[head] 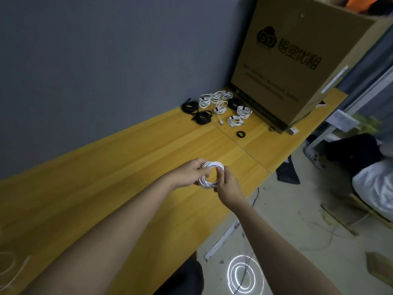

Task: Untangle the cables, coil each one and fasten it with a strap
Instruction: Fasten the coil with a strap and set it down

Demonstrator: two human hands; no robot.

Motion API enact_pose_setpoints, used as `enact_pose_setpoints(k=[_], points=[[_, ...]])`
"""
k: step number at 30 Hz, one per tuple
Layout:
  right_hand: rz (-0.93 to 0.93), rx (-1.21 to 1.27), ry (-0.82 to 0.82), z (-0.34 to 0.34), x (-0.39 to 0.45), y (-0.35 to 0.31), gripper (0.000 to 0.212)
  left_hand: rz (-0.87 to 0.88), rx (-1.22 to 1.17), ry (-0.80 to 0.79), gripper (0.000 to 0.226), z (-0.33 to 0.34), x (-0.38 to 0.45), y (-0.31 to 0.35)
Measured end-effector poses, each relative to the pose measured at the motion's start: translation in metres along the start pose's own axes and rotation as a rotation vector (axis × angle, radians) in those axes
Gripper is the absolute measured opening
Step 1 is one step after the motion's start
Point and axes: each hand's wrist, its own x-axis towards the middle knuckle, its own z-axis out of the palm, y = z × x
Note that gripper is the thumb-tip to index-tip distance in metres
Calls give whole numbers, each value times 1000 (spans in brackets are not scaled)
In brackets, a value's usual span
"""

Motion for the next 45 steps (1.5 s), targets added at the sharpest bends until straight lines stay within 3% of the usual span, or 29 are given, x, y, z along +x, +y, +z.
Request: enact_pose_setpoints(k=[9, 16, 22, 27, 33, 38, 41, 45], points=[[73, 37, 59, -70, 142, 53, 28, -79, -216, 147, 20, 18, 162, 32], [60, -6, 4, -109, 219, 103, 23, -122, -313, 230, 27, 46, 250, 34], [82, -78, -162, -146, 295, 169, 23, -283, -100, 305, 40, 60, 336, 25], [87, -225, -259, -190, 349, 222, 29, -466, 146, 376, 34, 79, 389, 3], [-3, -380, -394, -211, 403, 242, 35, -601, 224, 458, 30, 90, 427, -16], [-73, -472, -506, -206, 438, 241, 28, -589, 250, 569, 26, 83, 460, -19], [-116, -492, -554, -201, 450, 238, 24, -607, 285, 556, 15, 80, 476, -22], [-182, -477, -574, -202, 459, 237, 18, -523, 403, 566, 21, 80, 491, -21]])
